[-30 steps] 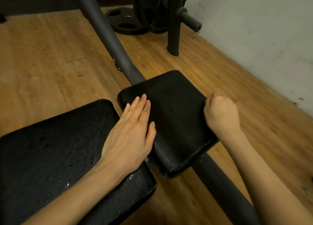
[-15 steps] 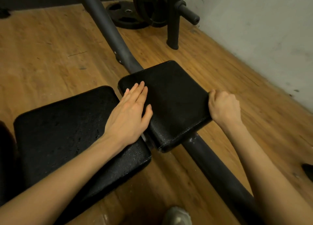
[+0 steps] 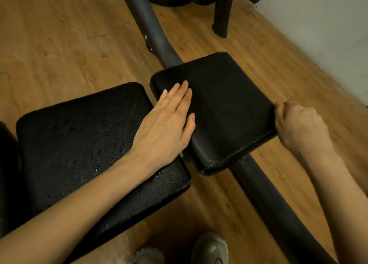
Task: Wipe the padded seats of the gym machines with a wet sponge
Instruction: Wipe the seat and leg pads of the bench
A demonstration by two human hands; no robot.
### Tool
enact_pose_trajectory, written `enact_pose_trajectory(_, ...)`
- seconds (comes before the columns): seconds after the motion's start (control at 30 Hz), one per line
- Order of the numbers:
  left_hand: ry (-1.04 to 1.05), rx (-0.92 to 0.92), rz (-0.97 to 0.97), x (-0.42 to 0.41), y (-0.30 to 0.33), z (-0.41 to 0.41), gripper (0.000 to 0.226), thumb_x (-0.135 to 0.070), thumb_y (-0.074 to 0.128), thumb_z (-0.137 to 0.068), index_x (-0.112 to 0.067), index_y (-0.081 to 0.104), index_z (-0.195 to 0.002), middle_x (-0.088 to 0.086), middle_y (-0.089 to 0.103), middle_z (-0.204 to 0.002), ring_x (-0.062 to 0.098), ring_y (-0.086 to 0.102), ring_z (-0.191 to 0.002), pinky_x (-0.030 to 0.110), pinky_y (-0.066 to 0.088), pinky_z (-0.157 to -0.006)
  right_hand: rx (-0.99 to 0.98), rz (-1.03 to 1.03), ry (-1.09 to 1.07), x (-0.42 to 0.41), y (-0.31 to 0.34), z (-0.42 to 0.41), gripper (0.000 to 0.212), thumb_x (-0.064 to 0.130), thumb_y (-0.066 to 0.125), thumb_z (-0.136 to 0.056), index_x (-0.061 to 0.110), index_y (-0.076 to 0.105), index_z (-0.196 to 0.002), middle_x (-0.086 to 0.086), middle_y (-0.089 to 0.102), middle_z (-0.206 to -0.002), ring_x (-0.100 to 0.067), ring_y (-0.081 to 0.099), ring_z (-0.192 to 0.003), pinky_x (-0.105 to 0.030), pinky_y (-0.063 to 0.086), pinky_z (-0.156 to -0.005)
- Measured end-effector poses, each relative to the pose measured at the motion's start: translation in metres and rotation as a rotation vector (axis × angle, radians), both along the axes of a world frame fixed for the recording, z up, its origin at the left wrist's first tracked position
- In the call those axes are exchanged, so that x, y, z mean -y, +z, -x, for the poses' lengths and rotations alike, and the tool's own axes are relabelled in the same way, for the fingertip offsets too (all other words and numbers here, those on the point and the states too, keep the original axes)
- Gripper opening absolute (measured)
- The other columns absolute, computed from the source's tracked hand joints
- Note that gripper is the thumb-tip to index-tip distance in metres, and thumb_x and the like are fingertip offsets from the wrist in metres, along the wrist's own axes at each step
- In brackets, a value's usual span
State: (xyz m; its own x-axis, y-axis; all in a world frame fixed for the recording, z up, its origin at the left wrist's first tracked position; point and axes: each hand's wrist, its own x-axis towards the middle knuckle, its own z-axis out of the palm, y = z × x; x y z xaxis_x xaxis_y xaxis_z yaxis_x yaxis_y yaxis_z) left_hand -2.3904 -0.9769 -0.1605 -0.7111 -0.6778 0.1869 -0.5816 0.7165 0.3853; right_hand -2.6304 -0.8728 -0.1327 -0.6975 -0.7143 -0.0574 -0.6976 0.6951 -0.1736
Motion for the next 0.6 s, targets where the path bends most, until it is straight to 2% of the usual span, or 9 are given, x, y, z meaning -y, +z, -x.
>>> enact_pose_trajectory(0.13,-0.007,0.017,-0.054,0.000,0.004,0.000,0.055,-0.032,0.031,-0.103,-0.007,0.029,-0.152,0.007,0.020,-0.162,0.018,0.014,-0.151,0.031,0.008,-0.124,0.078,0.108,-0.031,-0.005,-0.003,-0.005,0.045,0.050,0.029,-0.101,0.013,0.053,-0.101,-0.005,0.060,-0.079,-0.023,0.060,-0.066,-0.043,0.055,-0.060)
enact_pose_trajectory(0.23,-0.042,0.094,-0.084,-0.001,0.014,-0.002,0.056,-0.031,0.030,-0.104,-0.006,0.026,-0.153,0.010,0.016,-0.163,0.021,0.011,-0.151,0.034,0.007,-0.124,0.106,0.265,-0.029,-0.021,0.000,-0.014,0.043,0.047,0.036,-0.100,0.012,0.057,-0.115,-0.005,0.062,-0.097,-0.021,0.061,-0.083,-0.039,0.053,-0.070)
enact_pose_trajectory(0.3,-0.078,0.165,-0.130,-0.005,0.024,-0.006,0.057,-0.032,0.032,-0.104,-0.006,0.021,-0.154,0.011,0.011,-0.164,0.023,0.007,-0.152,0.033,0.002,-0.123,0.110,0.326,-0.057,-0.035,0.010,-0.022,0.040,0.045,0.041,-0.100,0.013,0.058,-0.117,-0.008,0.062,-0.104,-0.021,0.059,-0.090,-0.038,0.051,-0.076)
enact_pose_trajectory(0.47,-0.099,0.285,-0.286,-0.024,0.070,-0.036,0.061,-0.035,0.036,-0.104,-0.007,0.017,-0.155,0.010,0.008,-0.164,0.022,0.001,-0.152,0.032,-0.005,-0.121,0.177,0.263,0.005,-0.039,0.065,-0.061,0.035,0.045,0.050,-0.097,0.018,0.058,-0.119,-0.006,0.061,-0.109,-0.015,0.054,-0.090,-0.034,0.044,-0.074)
enact_pose_trajectory(0.53,-0.082,0.328,-0.360,-0.034,0.096,-0.054,0.060,-0.035,0.035,-0.104,-0.009,0.017,-0.155,0.008,0.008,-0.164,0.022,-0.001,-0.152,0.031,-0.007,-0.120,0.218,0.237,0.092,-0.033,0.088,-0.086,0.034,0.043,0.052,-0.097,0.020,0.059,-0.121,-0.003,0.060,-0.111,-0.010,0.053,-0.091,-0.028,0.041,-0.074)
enact_pose_trajectory(0.6,-0.061,0.389,-0.426,-0.046,0.126,-0.074,0.060,-0.036,0.032,-0.104,-0.011,0.014,-0.156,0.006,0.005,-0.165,0.020,-0.005,-0.152,0.032,-0.009,-0.121,0.255,0.255,0.219,-0.031,0.109,-0.110,0.033,0.042,0.054,-0.097,0.020,0.060,-0.121,-0.001,0.061,-0.109,-0.012,0.057,-0.093,-0.026,0.044,-0.074)
